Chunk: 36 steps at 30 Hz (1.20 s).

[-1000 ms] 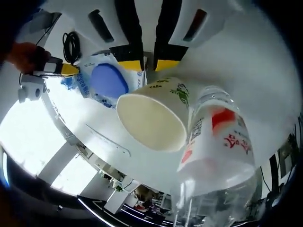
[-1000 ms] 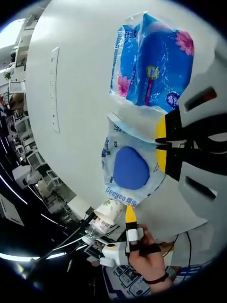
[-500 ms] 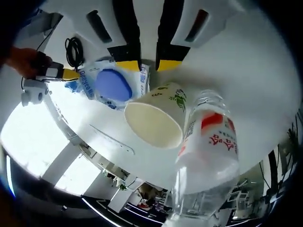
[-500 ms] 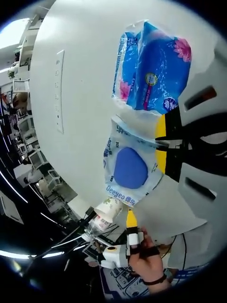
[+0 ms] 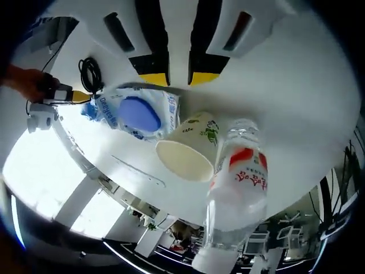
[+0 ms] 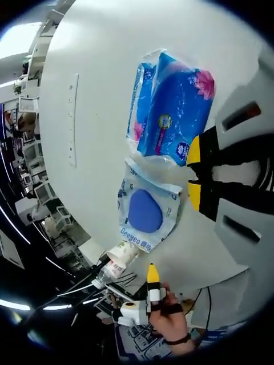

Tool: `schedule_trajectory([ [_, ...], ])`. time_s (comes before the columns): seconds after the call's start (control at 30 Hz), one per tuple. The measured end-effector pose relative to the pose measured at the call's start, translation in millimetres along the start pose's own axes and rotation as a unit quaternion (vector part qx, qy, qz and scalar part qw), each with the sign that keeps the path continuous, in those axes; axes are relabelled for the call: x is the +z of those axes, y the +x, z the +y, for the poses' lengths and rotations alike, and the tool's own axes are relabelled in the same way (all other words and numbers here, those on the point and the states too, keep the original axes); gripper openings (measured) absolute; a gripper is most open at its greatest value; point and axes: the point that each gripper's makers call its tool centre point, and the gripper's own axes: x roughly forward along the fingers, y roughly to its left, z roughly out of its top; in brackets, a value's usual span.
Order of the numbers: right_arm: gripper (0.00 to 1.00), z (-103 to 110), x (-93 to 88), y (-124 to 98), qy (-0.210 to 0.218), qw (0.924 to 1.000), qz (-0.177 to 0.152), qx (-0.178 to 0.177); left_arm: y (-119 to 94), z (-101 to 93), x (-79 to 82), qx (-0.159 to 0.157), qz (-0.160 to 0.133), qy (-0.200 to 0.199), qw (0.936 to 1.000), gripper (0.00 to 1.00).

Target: Arrange the tabletop items into an orderly group along one side of the table until the central work area is clear of visible clutter.

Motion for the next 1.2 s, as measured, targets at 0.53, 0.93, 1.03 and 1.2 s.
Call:
schedule_trajectory([
  [0.53,0.11,-25.9,-21.7,-25.2,-0.002,0.9996,0.007,-0.028,-32.5,-4.2,-10.5,-0.021,0.020,0.087,0.9958,0.17],
  [0.93,0.16,-29.2,-32.3,-20.8,-0.019,0.9988,0.029,-0.035,-50.4,-12.9,-20.2,-0.033,0.022,0.111,0.9930,0.19],
  [1.03,0.15,-30.7,-36.0,-19.1,-0.029,0.9983,0.036,-0.036,-53.3,-16.2,-19.3,-0.036,0.021,0.124,0.9914,0.20],
  [1.2,0.15,-30.9,-41.9,-16.4,-0.049,0.9968,0.051,-0.037,-56.8,-20.0,-18.8,-0.045,0.019,0.129,0.9905,0.23],
])
